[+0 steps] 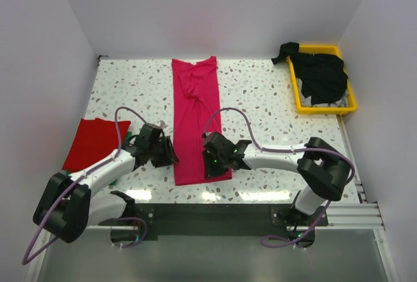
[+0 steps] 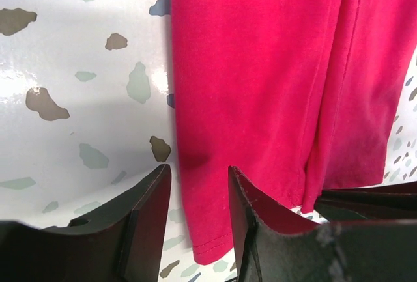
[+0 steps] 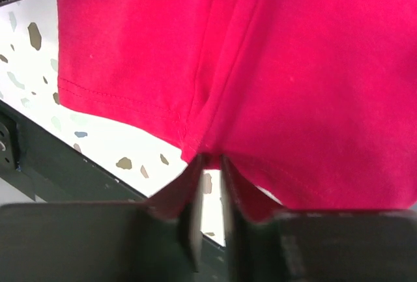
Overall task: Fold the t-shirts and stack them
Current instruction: Fold the tshirt
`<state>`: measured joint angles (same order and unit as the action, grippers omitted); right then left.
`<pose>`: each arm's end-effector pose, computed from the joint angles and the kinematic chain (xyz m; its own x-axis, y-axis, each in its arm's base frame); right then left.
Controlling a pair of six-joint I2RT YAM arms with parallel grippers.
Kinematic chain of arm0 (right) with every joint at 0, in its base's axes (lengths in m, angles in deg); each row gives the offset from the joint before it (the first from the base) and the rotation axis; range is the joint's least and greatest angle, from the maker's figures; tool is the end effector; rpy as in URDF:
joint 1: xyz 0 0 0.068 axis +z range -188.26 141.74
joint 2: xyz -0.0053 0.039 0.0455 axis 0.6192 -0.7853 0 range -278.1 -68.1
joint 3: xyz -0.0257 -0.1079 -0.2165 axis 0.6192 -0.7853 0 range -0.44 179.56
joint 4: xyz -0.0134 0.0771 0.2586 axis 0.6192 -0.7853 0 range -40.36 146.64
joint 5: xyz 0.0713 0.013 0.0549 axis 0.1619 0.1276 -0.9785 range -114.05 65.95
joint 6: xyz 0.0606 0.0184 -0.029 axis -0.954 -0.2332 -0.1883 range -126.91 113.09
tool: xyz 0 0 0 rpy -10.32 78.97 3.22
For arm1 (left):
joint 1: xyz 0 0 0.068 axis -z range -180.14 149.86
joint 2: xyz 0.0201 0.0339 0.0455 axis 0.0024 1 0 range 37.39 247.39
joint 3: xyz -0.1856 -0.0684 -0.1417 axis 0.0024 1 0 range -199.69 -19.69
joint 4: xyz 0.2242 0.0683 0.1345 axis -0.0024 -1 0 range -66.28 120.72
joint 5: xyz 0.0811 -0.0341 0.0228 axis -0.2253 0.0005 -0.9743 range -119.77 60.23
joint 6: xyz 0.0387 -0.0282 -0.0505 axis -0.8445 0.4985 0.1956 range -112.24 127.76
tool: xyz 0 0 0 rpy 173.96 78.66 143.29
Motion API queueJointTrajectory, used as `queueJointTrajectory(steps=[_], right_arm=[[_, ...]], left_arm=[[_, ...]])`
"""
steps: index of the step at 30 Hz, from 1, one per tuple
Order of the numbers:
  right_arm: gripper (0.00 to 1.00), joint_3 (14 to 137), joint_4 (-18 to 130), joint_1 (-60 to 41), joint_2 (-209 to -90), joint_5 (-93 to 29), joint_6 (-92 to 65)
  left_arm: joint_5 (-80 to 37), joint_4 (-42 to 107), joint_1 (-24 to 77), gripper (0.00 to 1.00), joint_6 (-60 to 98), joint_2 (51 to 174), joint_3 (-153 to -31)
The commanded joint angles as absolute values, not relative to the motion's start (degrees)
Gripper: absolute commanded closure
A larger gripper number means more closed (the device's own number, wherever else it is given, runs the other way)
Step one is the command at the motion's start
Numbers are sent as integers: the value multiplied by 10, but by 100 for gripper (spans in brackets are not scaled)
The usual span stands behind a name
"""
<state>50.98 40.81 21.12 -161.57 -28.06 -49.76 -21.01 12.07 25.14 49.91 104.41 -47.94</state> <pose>0.1659 0.2881 0.1101 -0.9130 -0.2105 -0.3495 -0.3498 0.8448 0.4049 0.2086 -0.1080 0.1065 -0.8979 -0.3095 -0.3131 -0.1436 0.8781 -0.4564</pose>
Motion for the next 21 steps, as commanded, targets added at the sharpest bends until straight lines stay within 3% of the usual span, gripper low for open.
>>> queueJointTrajectory(steps=[1,2,5,14,21], right_arm=[[77,532,383,218,-1576,-277,-491],[69,534,374,217,-1557,-270,-488],[61,517,348,206,-1510,-242,-488],[59,411,338,63,-1427,-320,-484],[60,370,370,29,-1440,-372,-490]], left_arm=[[-202,110,255,57,478,1047,-497],[-198,109,255,58,476,1046,-494],[-175,104,255,60,472,1037,-486],[-150,80,263,62,508,994,-455],[-193,53,294,61,570,980,-438]])
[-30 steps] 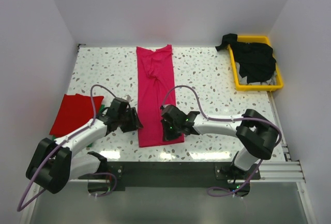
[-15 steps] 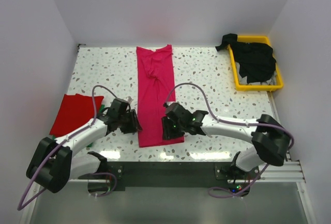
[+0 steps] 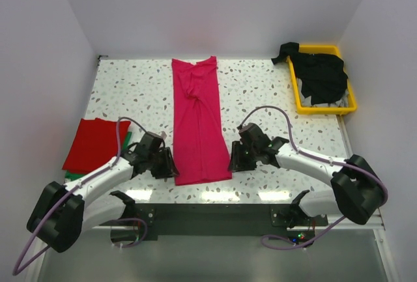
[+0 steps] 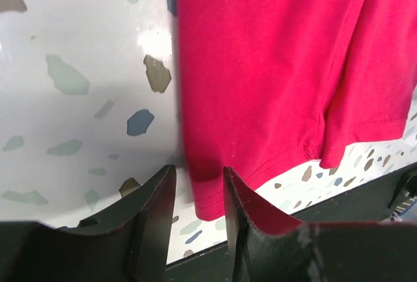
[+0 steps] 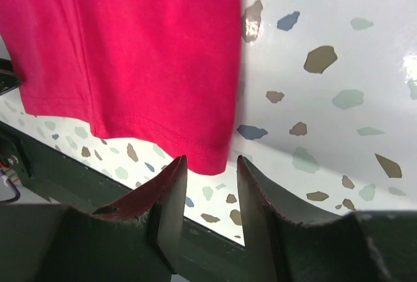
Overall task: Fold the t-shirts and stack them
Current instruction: Fold the tshirt
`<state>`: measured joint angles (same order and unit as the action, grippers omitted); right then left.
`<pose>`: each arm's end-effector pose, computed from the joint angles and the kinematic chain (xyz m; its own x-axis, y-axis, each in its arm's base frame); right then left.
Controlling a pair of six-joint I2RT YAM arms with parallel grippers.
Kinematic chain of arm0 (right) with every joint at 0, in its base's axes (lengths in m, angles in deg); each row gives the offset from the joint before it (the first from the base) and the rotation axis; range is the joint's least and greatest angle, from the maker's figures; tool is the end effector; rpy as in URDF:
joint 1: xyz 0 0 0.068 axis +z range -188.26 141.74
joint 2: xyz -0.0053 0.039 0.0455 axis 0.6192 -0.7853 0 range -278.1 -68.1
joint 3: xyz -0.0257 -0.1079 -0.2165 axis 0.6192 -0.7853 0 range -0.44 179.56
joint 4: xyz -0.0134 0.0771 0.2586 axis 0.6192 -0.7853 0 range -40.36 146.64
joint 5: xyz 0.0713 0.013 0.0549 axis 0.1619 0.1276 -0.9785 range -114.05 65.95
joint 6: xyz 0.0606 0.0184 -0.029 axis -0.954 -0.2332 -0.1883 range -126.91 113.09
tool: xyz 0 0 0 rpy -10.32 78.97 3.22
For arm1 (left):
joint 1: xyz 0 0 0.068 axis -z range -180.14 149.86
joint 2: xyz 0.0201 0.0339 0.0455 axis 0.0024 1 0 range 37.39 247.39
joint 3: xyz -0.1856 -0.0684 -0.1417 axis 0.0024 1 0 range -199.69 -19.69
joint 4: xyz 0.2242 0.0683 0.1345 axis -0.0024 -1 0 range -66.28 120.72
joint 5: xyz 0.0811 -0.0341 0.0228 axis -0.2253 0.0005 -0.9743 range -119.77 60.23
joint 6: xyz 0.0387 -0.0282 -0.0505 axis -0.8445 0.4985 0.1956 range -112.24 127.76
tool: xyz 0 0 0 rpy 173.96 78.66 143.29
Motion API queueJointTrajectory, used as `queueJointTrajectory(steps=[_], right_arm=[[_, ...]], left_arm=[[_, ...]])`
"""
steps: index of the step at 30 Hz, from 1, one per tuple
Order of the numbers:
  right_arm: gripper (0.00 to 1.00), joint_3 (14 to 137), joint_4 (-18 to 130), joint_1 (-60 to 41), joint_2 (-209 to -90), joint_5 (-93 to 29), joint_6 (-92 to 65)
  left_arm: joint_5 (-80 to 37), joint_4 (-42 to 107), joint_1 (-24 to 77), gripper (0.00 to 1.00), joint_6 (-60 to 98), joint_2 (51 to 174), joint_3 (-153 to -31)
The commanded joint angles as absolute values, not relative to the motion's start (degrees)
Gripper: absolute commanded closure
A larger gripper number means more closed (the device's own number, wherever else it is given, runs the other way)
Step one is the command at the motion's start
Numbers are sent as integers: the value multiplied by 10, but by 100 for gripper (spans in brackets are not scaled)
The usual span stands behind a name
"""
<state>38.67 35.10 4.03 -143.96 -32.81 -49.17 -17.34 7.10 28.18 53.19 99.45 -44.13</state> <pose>0.1946 0.1886 0.1251 -0.9528 0.0319 -0.3018 -0.1127 0.8863 0.4492 0.1800 -0.1108 0.0987 -0.9365 -0.2857 -0.2033 -0.1608 0.8651 -0.4751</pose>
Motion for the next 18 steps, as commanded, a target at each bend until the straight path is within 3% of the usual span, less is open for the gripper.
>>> queueJointTrajectory(steps=[1,18], right_arm=[[59,367,376,27,-1439,-372,-490],[60,323,437,24,-1462,-404,-503]], left_arm=[[-197,51,297,60,573,979,-438],[-221,54,365,62,647,983,-410]])
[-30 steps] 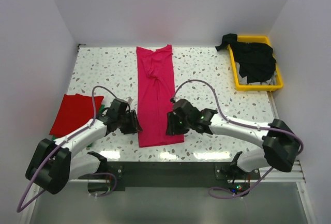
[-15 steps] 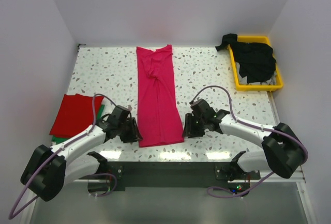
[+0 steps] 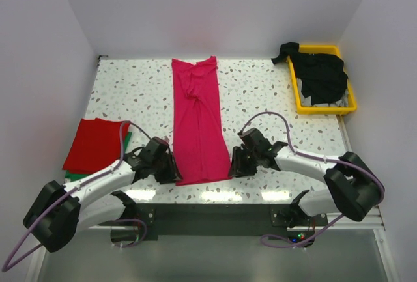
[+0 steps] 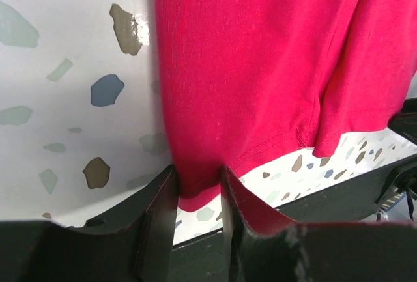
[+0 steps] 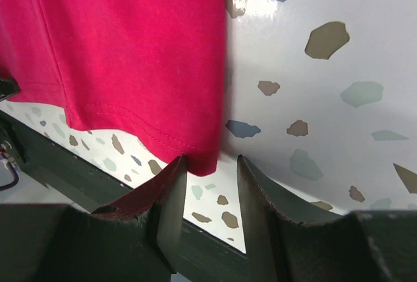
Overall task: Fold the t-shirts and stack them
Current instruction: Fold the tshirt
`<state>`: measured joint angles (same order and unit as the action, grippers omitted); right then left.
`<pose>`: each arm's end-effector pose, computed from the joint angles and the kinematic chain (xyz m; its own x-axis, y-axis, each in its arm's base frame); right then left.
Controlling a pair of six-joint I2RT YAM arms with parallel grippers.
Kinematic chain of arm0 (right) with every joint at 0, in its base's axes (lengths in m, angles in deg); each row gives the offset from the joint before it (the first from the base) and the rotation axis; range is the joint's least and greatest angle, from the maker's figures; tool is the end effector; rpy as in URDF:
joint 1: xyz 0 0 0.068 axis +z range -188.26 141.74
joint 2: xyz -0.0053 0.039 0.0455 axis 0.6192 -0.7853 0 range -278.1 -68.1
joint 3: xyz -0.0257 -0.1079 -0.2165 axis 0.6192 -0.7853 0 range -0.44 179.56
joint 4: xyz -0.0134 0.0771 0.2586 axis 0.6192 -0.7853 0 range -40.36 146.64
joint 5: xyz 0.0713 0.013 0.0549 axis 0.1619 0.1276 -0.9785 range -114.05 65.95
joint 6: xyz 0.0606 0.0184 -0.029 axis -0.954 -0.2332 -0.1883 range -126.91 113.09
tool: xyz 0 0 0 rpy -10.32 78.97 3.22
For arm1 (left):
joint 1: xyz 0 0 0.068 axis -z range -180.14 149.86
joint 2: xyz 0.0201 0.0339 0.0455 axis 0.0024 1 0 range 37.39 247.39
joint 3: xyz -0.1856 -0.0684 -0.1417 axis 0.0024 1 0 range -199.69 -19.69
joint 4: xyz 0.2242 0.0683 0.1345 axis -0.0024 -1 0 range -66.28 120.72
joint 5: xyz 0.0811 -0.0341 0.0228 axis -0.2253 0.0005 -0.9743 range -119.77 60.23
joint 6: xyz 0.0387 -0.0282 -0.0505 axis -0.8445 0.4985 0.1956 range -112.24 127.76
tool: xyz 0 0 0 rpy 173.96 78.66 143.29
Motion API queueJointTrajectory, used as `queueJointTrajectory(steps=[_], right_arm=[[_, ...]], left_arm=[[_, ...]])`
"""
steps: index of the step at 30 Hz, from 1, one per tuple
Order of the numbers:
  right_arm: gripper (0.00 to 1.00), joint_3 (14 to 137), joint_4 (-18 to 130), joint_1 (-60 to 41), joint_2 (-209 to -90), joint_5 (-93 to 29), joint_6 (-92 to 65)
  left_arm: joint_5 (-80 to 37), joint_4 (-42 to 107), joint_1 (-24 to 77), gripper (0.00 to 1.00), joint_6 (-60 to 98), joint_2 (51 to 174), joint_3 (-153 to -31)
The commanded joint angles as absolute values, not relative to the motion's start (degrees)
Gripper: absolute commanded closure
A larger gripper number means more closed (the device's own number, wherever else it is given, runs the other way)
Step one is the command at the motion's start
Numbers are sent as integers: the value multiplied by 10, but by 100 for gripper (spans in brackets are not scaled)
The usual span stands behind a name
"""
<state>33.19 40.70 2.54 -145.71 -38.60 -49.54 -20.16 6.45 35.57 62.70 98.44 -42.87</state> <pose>0.1868 0.1800 0.0965 -0.9749 0.0246 -0.2215 -0.0917 0.8616 0.4993 0.1613 -0.1275 0.0943 -0.9352 -0.3217 -0.1477 -0.2207 0.8561 -0.4672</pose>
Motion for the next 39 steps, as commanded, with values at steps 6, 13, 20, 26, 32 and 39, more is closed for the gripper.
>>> queueJointTrajectory(steps=[6,13,20,26,32,39], right_arm=[[60,316,455,24,-1469,-413,-509],[60,307,469,24,-1474,-420,-511],[61,303,486,25,-1487,-434,-516],[76,292,490,31,-1479,-436,-523],[88,277,482,62,-1453,-415,-539],[93,259,446,109,-1394,-365,-560]], left_arm=[[-227,58,382,75,659,998,-402],[-230,63,392,90,664,998,-393],[-226,67,398,100,657,1000,-390],[-226,64,399,100,645,989,-392],[-216,64,403,100,633,969,-384],[-210,54,414,100,622,918,-372]])
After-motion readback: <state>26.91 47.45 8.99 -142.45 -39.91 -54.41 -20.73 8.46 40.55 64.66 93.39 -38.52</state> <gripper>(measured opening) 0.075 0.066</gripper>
